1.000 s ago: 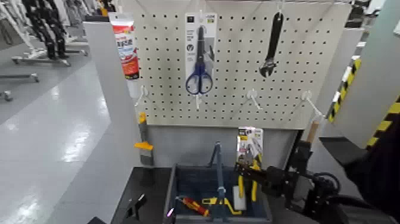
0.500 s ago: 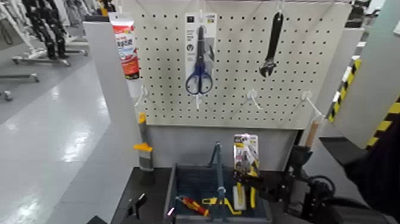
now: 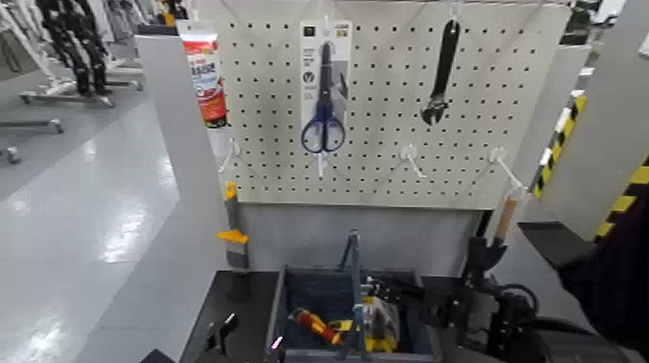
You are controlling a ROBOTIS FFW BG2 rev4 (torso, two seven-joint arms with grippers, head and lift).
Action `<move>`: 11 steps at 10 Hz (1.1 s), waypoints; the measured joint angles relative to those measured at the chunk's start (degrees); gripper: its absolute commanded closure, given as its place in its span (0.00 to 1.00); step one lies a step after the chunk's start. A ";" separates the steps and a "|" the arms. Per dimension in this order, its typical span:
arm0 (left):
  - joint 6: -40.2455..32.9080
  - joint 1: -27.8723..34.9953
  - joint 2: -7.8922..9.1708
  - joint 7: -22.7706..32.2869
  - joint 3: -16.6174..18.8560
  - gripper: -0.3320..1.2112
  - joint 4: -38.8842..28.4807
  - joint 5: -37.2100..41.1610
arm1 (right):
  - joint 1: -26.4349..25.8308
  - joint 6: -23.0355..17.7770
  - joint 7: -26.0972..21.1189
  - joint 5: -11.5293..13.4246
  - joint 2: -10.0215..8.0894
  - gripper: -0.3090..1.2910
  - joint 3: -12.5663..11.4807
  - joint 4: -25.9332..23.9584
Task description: Put the yellow pliers into the crate.
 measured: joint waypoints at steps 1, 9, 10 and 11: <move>-0.07 0.00 0.01 0.00 -0.01 0.30 0.00 0.00 | -0.04 0.01 -0.05 -0.19 0.00 0.25 -0.18 -0.02; -0.25 0.00 0.31 -0.01 -0.24 0.30 0.00 0.07 | 2.85 -4.42 -3.61 1.61 1.21 0.26 -1.43 -4.49; -0.25 0.00 0.32 -0.02 -0.26 0.30 0.00 0.08 | 5.09 -7.38 -7.03 3.27 1.87 0.26 -2.29 -7.09; -0.25 0.04 0.30 0.00 -0.24 0.30 0.00 0.09 | 8.03 -10.67 -11.74 5.49 2.59 0.26 -3.17 -10.26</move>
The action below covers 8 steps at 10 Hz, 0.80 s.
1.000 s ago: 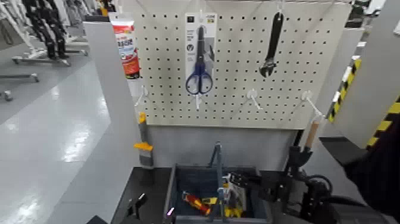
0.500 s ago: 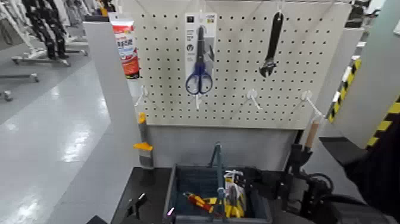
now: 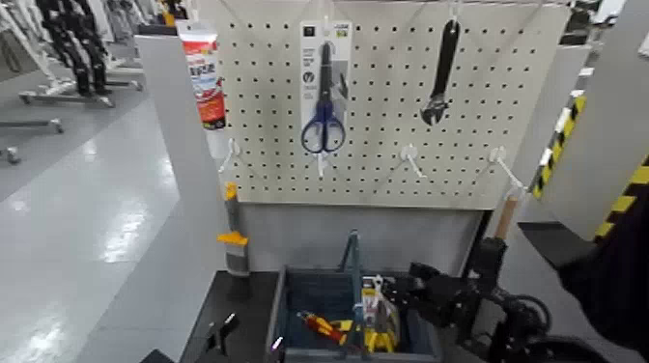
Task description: Put the yellow pliers into the crate.
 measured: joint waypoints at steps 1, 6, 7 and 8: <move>0.00 0.06 -0.02 0.00 0.05 0.30 0.00 0.02 | 2.91 -3.86 -2.85 1.95 0.75 0.26 -0.72 -2.28; -0.23 0.96 0.42 0.03 0.27 0.30 -1.14 -0.39 | 20.22 -24.98 -19.14 7.76 3.95 0.26 -2.06 -9.49; 0.43 1.62 0.60 0.08 0.72 0.30 -2.43 -1.06 | 23.93 -27.28 -22.77 8.30 4.22 0.26 -2.14 -11.34; 2.41 2.66 0.78 0.29 1.73 0.30 -4.88 -2.58 | 27.58 -28.63 -26.74 8.66 4.35 0.27 -2.00 -13.61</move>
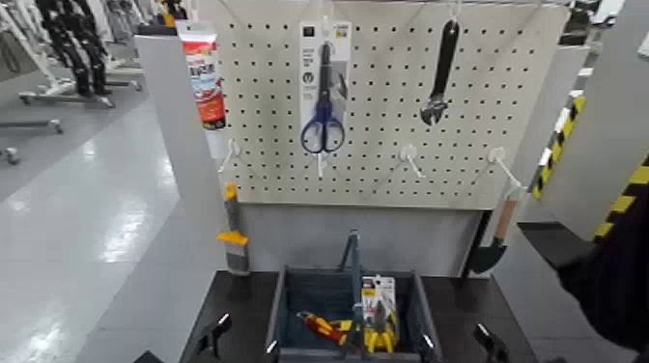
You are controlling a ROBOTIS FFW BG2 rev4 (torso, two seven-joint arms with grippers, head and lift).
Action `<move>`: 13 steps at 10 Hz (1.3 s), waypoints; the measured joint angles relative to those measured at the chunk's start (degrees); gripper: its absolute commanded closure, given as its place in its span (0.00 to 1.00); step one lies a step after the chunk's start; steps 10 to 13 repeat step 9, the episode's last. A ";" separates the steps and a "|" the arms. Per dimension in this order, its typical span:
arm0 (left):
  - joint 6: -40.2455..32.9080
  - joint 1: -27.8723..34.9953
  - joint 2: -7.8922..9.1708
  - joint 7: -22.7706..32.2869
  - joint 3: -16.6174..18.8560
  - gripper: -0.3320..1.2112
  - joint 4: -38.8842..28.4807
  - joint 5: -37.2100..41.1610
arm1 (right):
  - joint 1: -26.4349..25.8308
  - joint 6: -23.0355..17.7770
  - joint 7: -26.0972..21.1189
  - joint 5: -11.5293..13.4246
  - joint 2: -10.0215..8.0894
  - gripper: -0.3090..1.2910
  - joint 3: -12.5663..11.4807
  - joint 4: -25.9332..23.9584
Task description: Put the yellow pliers into the crate.
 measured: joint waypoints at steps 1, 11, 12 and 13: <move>1.75 1.02 0.05 0.23 0.90 0.30 -2.02 -1.12 | 3.59 -2.30 -4.89 0.77 0.01 0.28 0.48 -2.03; 7.83 6.38 -1.56 1.61 4.62 0.30 -9.27 -3.40 | 10.85 -7.73 -13.25 4.80 1.27 0.31 3.16 -3.81; 7.83 6.38 -1.56 1.61 4.62 0.30 -9.27 -3.40 | 10.85 -7.73 -13.25 4.80 1.27 0.31 3.16 -3.81; 7.83 6.38 -1.56 1.61 4.62 0.30 -9.27 -3.40 | 10.85 -7.73 -13.25 4.80 1.27 0.31 3.16 -3.81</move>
